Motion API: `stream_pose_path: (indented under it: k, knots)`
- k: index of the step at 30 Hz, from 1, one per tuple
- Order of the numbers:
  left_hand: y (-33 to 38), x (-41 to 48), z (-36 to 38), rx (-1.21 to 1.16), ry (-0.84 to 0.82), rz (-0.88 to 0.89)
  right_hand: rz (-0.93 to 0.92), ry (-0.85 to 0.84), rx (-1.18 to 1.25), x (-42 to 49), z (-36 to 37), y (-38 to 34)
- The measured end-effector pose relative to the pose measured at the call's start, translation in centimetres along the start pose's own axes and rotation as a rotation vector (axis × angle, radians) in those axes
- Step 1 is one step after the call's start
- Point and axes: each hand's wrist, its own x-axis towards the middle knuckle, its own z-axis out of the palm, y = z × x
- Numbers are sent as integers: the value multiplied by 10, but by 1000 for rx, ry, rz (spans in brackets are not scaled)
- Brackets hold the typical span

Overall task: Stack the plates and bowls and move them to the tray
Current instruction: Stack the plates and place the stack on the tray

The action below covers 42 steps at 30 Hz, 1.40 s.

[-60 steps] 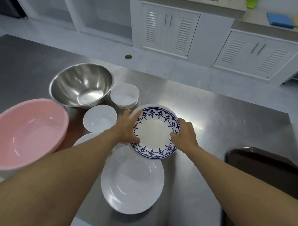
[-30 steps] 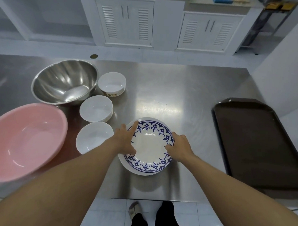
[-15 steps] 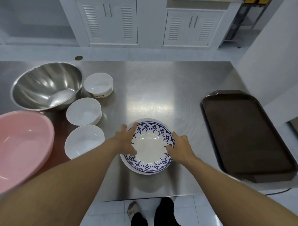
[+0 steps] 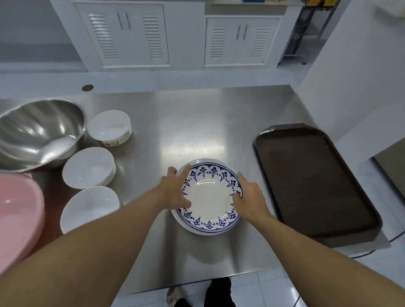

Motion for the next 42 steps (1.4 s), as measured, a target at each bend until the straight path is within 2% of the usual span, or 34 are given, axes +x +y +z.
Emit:
stream_pose_path:
  k: [11,23,34,42]
  knots:
    - [101,72,-15,-41,36,171,15,174,12,37,-75,56]
    - [209,167,-12,-52,-9,234,121,169,-139,107,-155,127]
    - [247,211,5,-37,-87,201,181,130,-138,147,-173,169]
    - [248,217,7,3,-118,202,186,123,-171,147,-173,170]
